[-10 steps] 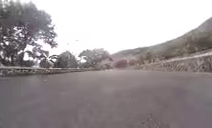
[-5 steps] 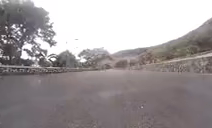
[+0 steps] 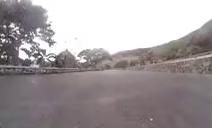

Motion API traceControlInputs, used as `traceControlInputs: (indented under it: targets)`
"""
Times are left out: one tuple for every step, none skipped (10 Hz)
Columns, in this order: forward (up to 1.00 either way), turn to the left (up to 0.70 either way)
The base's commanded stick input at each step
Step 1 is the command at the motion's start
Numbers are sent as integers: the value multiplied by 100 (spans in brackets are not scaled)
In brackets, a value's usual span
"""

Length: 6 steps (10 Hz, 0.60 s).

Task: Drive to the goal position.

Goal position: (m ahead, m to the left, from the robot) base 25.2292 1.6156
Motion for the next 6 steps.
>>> traceControlInputs:
  targets:
    - [70,0]
    - [70,0]
    - [70,0]
    - [70,0]
    - [70,0]
    - [70,0]
